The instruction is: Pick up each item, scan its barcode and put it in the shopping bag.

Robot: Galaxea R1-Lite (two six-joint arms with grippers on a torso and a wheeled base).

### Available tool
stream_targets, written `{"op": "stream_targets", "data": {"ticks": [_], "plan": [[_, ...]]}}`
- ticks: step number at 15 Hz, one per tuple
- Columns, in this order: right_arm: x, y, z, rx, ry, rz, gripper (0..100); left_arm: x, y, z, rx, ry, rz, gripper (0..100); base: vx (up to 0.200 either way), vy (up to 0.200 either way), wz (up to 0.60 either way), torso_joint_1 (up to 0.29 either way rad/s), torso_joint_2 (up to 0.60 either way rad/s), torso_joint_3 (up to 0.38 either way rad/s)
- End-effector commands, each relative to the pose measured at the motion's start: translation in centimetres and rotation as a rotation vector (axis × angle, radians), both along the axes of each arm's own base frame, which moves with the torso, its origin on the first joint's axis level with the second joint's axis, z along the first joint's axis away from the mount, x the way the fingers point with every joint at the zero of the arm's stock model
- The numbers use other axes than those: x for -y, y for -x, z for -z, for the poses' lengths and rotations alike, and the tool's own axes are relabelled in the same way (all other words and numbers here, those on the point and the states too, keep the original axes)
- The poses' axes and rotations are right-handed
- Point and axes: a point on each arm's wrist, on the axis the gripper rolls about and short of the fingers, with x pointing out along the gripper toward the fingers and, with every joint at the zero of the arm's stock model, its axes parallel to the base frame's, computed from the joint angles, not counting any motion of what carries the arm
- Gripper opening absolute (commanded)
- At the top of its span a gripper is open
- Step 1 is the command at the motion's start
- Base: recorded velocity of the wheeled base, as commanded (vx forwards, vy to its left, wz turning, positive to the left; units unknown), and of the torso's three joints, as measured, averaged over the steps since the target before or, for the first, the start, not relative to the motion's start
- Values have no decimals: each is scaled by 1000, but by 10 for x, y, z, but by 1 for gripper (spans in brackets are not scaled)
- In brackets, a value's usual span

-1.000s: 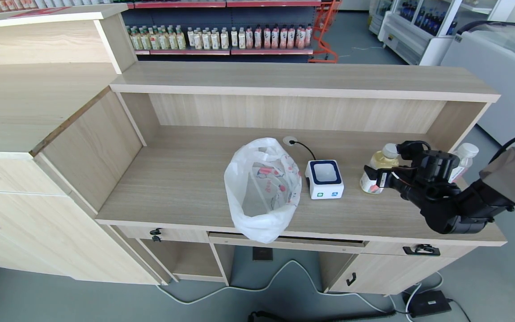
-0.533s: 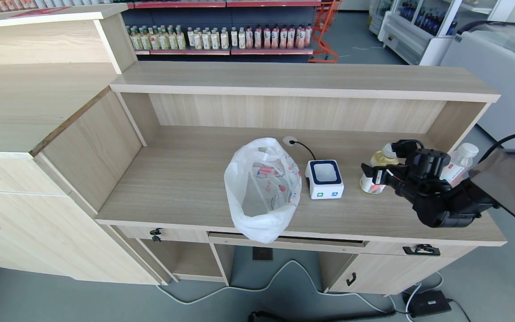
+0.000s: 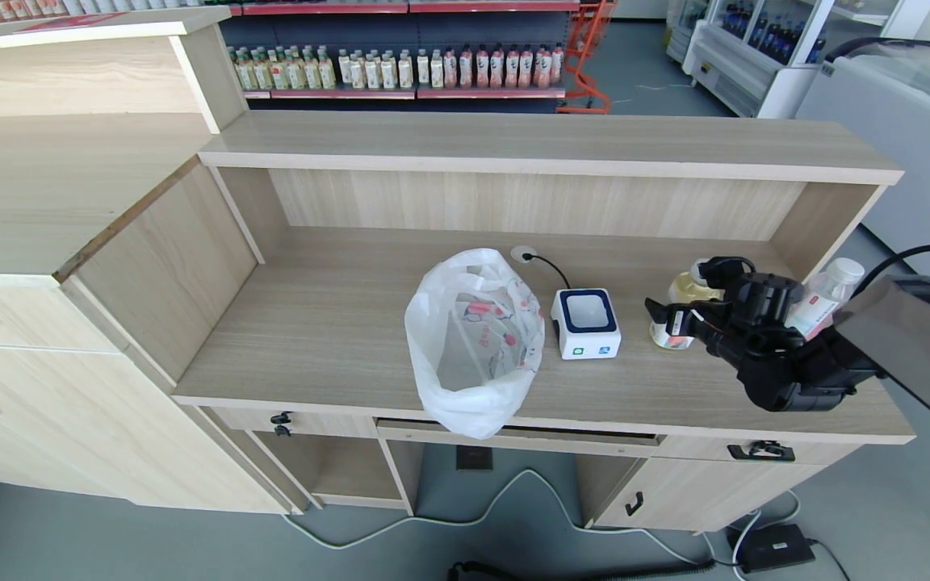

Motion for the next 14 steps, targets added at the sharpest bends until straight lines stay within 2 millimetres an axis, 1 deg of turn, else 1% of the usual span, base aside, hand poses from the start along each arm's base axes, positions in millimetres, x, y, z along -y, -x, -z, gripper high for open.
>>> {"op": "stream_targets", "data": {"ticks": [1, 2, 3, 8, 12, 14], "plan": [[0, -3, -2, 12, 0, -4, 100, 0, 0, 0, 0, 1, 0, 100, 0, 0, 0, 0, 0, 0], [1, -5, -2, 14, 2, -3, 100, 0, 0, 0, 0, 1, 0, 100, 0, 0, 0, 0, 0, 0], [2, -6, -2, 16, 5, -3, 0, 0, 0, 0, 0, 1, 0, 100, 0, 0, 0, 0, 0, 0], [7, -8, 2, 10, 19, 8, 0, 0, 0, 0, 0, 1, 0, 100, 0, 0, 0, 0, 0, 0], [17, -9, 10, 4, 67, 23, 0, 0, 0, 0, 0, 1, 0, 100, 0, 0, 0, 0, 0, 0], [18, -9, 11, 2, 72, 24, 0, 0, 0, 0, 0, 1, 0, 100, 0, 0, 0, 0, 0, 0]]}}
